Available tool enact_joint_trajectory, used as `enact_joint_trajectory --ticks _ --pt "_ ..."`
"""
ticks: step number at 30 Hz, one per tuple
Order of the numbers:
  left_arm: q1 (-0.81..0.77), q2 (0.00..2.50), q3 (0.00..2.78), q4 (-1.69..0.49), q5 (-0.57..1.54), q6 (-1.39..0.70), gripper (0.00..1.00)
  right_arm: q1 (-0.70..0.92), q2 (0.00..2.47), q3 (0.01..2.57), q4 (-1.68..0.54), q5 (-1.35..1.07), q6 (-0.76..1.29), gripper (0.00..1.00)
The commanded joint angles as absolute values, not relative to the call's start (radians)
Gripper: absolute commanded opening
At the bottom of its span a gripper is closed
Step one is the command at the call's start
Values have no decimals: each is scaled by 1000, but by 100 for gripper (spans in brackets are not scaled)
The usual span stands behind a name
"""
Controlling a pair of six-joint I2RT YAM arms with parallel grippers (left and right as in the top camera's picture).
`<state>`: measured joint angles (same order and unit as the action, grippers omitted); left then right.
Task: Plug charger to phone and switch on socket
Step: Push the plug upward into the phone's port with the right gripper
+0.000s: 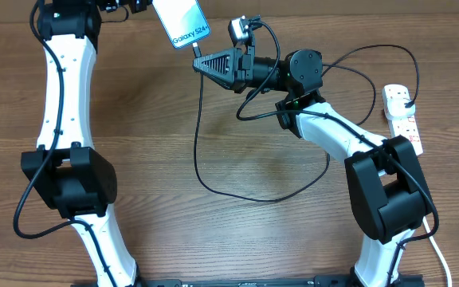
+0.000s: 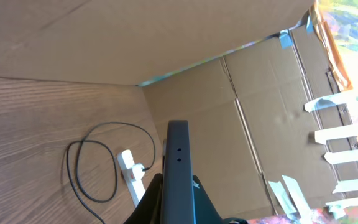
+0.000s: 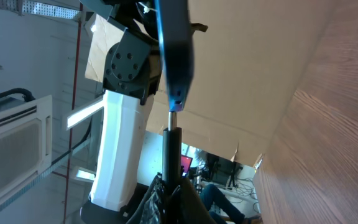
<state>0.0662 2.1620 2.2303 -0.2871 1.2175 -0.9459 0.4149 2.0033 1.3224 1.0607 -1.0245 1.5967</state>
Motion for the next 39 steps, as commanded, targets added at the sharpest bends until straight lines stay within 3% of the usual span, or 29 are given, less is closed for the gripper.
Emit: enact_joint_trajectory --ticks 1,39 --pt "73 2158 2240 -279 1217 -928 4 419 2005 1336 1069 -1026 1596 4" --pt "54 2158 2240 -282 1268 -953 5 419 2005 1336 1069 -1024 1592 4"
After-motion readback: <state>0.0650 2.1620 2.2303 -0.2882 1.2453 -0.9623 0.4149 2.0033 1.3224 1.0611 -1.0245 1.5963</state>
